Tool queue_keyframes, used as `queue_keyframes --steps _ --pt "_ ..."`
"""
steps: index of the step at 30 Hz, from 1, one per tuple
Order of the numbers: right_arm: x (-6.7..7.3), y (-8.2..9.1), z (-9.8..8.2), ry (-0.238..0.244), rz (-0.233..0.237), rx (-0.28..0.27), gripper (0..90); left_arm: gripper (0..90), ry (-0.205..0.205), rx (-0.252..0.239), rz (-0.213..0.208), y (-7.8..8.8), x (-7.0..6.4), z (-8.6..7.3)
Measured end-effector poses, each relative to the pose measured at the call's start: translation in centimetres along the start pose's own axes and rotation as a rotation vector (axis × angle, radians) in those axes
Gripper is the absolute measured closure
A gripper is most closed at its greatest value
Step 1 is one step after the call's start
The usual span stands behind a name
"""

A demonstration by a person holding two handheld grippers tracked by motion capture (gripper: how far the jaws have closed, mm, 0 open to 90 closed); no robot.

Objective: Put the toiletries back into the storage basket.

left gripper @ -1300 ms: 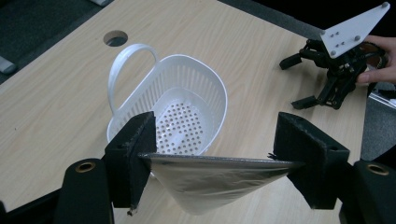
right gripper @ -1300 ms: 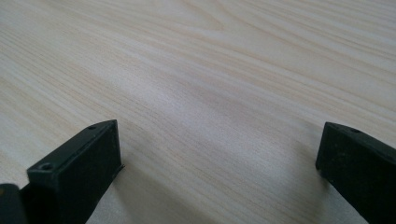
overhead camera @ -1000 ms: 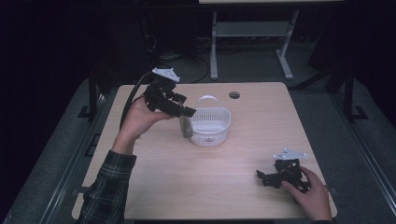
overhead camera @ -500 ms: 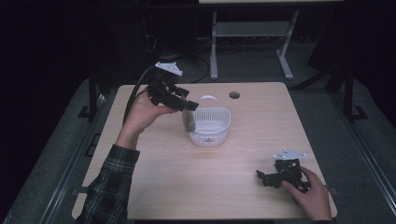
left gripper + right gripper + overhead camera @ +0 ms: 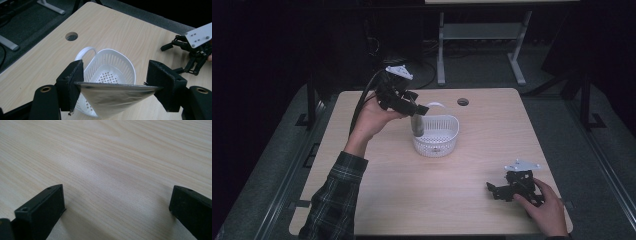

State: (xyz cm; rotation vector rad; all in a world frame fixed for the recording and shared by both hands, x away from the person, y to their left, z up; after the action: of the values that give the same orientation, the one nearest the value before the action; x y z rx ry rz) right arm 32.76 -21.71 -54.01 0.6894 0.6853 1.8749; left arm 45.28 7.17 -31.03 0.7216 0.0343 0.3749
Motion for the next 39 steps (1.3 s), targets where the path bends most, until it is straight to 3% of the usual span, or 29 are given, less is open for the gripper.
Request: queue_keyframes --steps 20,39 --pt "0.0 0.0 0.0 0.0 0.0 0.0 0.0 29.6 0.003 0.004 0.008 -2.9 0.3 -1.1" --pt "0.0 0.0 0.0 0.0 -0.001 0.0 0.0 29.6 0.019 0.049 0.005 -5.4 0.3 -3.5"
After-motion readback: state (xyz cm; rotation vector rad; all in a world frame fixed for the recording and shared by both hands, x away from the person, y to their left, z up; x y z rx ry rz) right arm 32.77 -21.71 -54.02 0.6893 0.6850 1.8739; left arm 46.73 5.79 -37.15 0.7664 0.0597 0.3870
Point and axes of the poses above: each handheld gripper's, and its own axes: y roughly backward along the jaws, z roughly out of its top, x roughly to its left, the point moved 8 cm from there along -y, roughly forward along the jaws, and after that the axes turned 11 degrees about -y, right-handed, at the moved point
